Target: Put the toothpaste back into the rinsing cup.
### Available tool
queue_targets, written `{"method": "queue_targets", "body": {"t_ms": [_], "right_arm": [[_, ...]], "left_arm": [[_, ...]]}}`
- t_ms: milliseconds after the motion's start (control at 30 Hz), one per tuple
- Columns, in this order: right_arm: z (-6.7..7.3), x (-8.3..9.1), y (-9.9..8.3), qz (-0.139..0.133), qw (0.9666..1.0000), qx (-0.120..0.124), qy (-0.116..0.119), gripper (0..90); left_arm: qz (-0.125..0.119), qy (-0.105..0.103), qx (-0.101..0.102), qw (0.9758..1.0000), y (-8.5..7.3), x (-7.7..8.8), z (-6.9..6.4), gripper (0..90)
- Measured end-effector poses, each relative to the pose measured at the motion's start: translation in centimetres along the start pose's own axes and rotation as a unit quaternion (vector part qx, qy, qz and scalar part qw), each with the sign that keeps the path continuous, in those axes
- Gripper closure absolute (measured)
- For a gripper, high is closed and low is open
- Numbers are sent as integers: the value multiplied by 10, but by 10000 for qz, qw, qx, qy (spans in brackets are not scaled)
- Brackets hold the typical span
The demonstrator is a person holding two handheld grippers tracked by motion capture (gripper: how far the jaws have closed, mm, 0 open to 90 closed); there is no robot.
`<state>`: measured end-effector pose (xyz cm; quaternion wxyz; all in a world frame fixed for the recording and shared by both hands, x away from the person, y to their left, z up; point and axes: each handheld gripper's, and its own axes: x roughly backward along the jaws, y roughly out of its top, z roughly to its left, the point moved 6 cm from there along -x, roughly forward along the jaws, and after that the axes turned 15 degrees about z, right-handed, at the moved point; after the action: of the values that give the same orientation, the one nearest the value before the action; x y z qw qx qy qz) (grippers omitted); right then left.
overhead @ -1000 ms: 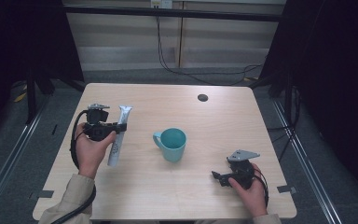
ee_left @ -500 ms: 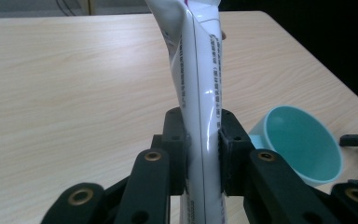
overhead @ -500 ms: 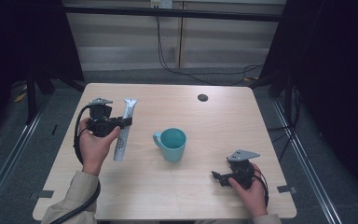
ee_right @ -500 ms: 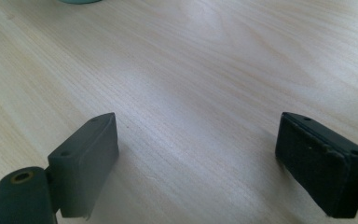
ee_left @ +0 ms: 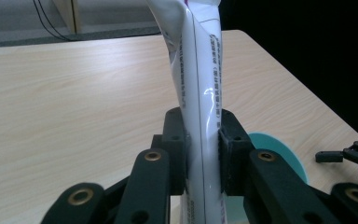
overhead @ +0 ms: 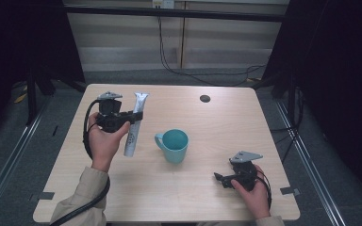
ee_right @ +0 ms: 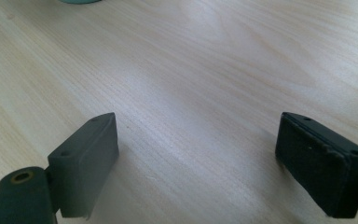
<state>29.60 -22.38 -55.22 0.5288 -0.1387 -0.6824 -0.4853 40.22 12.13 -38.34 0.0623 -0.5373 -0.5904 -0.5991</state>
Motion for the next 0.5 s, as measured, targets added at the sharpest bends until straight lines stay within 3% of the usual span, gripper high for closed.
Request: {"method": "queue_targets", "body": {"t_ms": [500], "right_arm": [[0, 0, 0, 8, 10000, 0, -14, 127]], "left_arm": [[-179, -188, -64, 9996, 16, -4, -16, 763]]}}
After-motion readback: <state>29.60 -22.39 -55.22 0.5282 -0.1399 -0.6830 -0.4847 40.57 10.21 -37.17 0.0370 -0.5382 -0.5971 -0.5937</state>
